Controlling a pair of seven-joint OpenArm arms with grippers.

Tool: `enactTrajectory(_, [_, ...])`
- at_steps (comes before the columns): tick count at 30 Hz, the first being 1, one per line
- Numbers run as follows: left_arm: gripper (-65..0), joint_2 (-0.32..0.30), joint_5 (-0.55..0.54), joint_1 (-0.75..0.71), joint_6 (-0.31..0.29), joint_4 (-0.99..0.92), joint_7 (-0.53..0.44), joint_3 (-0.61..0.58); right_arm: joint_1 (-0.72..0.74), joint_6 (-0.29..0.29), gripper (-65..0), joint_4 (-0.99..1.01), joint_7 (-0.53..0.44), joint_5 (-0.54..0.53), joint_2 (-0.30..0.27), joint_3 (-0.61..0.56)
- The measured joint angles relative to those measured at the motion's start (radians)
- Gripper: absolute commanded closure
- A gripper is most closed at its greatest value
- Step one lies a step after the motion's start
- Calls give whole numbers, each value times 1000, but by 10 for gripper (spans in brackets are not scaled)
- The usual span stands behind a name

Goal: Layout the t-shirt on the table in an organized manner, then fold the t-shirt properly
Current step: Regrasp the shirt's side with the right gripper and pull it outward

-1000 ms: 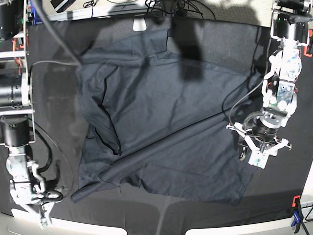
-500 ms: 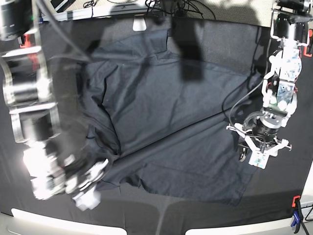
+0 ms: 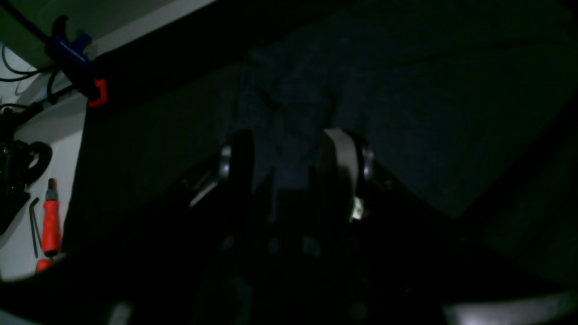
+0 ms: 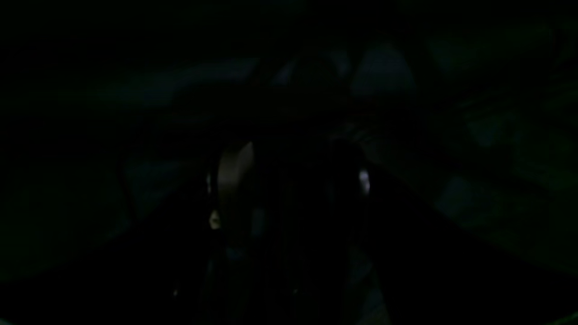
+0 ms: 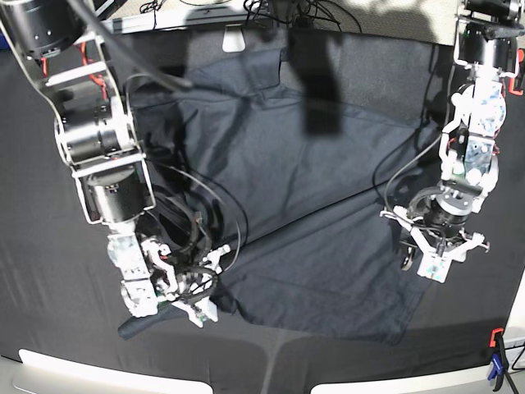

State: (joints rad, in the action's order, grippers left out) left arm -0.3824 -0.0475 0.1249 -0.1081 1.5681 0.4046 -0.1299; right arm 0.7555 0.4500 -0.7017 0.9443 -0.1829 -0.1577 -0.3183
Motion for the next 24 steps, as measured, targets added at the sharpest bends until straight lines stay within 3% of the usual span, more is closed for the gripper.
enactTrajectory(3, [-219, 0, 0, 0, 0, 0, 0, 0, 0, -44, -258, 0, 11, 6, 6, 0])
enactTrajectory(7, [-219, 0, 0, 0, 0, 0, 0, 0, -2, -77, -258, 0, 25, 146, 10, 0])
enactTrajectory(12, [-219, 0, 0, 0, 0, 0, 0, 0, -5, -81, -257, 0, 26, 183, 6, 0])
enactTrajectory(14, [-219, 0, 0, 0, 0, 0, 0, 0, -4, -81, -211, 0, 21, 183, 6, 0])
enactTrajectory(19, [-219, 0, 0, 0, 0, 0, 0, 0, -4, -81, -9, 0, 7, 162, 9, 0])
enactTrajectory(22, [-219, 0, 0, 0, 0, 0, 0, 0, -5, -80, 0, 0, 2, 157, 8, 0])
enactTrajectory(24, [-219, 0, 0, 0, 0, 0, 0, 0, -4, -80, 0, 1, -2, 219, 10, 0])
